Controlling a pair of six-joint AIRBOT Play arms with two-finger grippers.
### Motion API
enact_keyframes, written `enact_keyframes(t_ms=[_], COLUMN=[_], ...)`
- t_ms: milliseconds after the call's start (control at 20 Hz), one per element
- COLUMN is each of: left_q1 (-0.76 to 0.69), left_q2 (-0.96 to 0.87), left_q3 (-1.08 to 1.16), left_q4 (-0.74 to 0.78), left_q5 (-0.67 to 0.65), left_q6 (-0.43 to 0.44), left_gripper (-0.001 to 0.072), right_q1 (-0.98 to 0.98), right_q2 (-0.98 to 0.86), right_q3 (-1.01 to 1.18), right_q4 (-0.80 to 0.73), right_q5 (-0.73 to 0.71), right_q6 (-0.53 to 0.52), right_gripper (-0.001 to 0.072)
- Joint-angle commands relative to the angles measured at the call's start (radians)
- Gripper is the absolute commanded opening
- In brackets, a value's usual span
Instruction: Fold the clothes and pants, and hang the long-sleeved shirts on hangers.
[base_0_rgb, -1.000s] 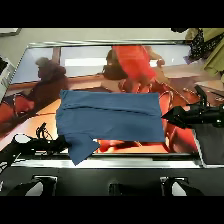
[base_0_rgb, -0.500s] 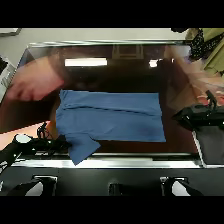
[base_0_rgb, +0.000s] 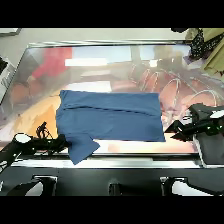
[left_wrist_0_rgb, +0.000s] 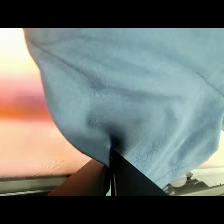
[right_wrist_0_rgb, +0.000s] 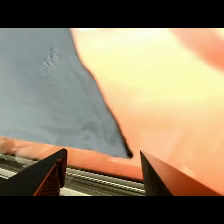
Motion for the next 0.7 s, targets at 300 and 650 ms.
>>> enact_keyframes(t_ms=[300,650], left_q1=[0.000,0.000], left_q2=[0.000,0.000], left_q3=[0.003,0.003], left_q4=[-0.003,-0.003], left_q5=[0.001,0.001], left_q6=[0.000,0.000], left_gripper=[0.0019,0.0019], right_q1=[-0.001,-0.001], right_q2=[-0.061,-0.061], right_q3=[-0.032,-0.117], right_q4=[0.042,0.111], right_q5=[0.005,-0.053], right_q6=[-0.023,-0.048], right_gripper=[0.0531,0.0463])
